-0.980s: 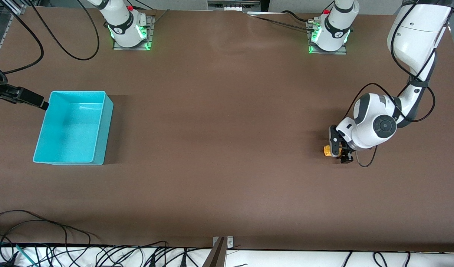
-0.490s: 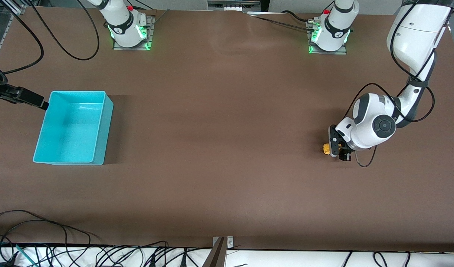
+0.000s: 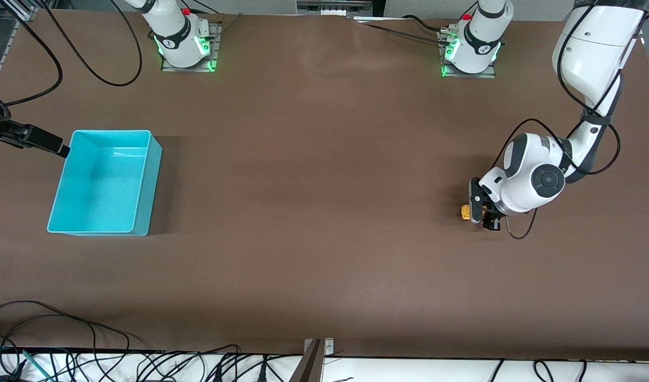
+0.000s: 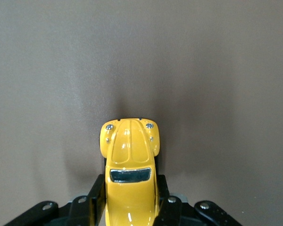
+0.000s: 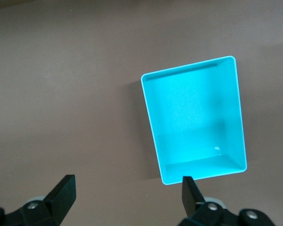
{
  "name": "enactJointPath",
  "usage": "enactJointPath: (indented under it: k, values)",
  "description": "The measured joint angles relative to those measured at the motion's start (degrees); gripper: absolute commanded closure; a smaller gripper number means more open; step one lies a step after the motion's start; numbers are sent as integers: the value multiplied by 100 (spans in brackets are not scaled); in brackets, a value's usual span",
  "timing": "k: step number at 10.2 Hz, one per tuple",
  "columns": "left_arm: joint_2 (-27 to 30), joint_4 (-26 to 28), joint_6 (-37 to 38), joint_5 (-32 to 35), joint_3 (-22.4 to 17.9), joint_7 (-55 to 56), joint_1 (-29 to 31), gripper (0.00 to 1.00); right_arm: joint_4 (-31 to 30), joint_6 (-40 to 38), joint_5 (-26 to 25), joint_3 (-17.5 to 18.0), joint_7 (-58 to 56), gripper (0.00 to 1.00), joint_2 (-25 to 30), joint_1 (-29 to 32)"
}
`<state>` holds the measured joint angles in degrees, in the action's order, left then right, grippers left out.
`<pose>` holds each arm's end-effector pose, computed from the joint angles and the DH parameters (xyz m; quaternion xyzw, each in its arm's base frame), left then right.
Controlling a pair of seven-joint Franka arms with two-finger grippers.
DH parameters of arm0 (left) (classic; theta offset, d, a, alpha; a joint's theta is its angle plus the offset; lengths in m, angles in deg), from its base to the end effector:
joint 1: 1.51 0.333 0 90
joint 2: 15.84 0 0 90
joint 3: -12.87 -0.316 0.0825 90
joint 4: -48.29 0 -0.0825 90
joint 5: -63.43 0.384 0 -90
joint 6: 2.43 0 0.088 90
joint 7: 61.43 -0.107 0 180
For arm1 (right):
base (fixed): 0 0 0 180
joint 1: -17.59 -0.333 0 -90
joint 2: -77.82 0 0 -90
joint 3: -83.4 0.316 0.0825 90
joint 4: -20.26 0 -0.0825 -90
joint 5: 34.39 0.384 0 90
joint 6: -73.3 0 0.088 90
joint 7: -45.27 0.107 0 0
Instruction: Wind up and store yellow beetle car
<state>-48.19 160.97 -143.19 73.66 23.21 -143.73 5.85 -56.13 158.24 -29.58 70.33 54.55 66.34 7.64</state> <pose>0.6069 -0.0297 0.1804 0.6942 -0.7191 -0.0268 0.0148 0.6057 -0.0080 0.6144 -0.9942 0.1036 0.0241 0.0181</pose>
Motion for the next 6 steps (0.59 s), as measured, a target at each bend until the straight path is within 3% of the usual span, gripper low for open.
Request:
enactJointPath:
  k: [6]
  values:
    - [-40, -77, 18, 0, -57, -1029, 892, 91, 0, 0, 0, 0, 0, 0, 0, 1]
